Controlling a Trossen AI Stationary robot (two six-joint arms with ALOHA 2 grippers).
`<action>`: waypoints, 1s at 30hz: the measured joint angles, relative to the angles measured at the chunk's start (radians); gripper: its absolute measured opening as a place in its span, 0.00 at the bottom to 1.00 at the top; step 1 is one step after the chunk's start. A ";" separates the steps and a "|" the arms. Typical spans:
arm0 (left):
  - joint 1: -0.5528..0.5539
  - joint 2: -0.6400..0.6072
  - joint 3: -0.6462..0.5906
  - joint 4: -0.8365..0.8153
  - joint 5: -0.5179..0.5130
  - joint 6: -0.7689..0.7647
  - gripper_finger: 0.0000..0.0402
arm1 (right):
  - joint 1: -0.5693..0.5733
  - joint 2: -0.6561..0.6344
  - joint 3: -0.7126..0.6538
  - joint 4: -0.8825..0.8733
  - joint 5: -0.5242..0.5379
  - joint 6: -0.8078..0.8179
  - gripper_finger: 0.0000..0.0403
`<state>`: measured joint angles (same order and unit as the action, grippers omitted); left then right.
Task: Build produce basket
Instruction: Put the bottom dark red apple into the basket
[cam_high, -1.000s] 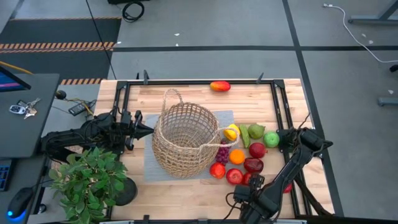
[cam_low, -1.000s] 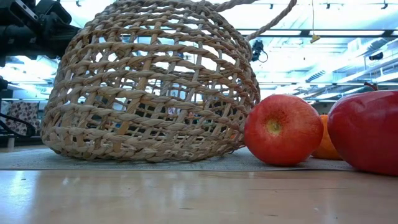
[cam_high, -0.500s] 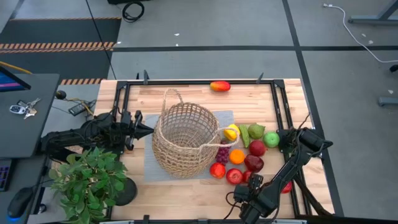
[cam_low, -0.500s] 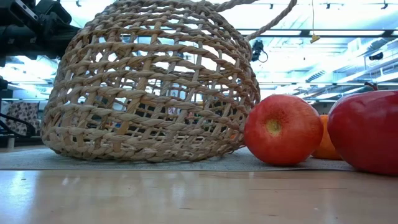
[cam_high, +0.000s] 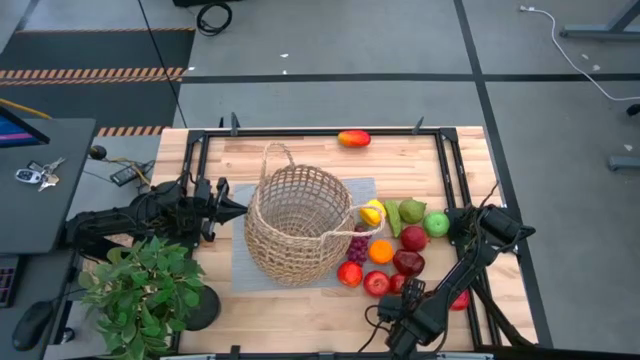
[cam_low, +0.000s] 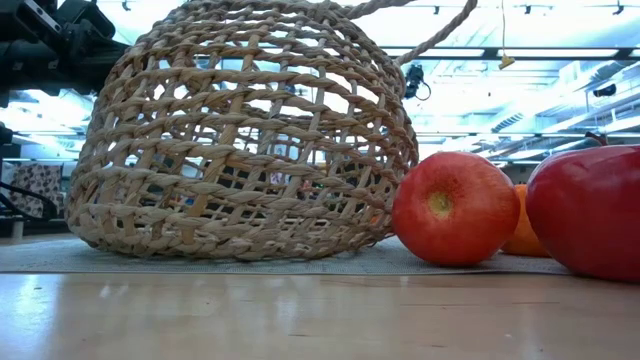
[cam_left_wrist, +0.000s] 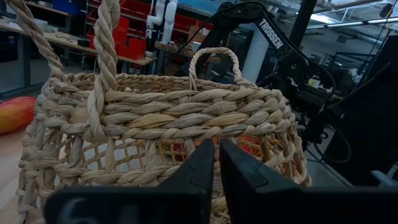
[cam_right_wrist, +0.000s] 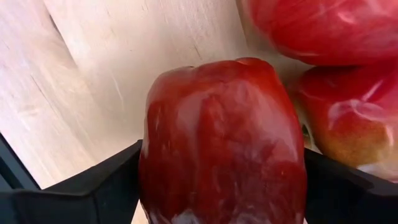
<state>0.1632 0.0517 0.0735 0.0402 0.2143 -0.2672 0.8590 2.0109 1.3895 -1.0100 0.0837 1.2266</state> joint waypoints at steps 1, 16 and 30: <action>0.000 0.000 0.000 0.000 0.000 0.000 0.09 | -0.002 0.000 0.000 0.000 -0.011 0.000 0.88; 0.000 0.000 0.000 0.000 0.000 0.000 0.09 | -0.038 -0.001 0.245 -0.222 0.006 -0.098 0.87; 0.000 0.000 0.000 0.000 0.000 0.000 0.08 | -0.078 -0.002 0.644 -0.344 0.417 -0.374 0.87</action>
<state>0.1633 0.0519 0.0734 0.0402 0.2145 -0.2672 0.7807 2.0090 2.0340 -1.3535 0.5011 0.8524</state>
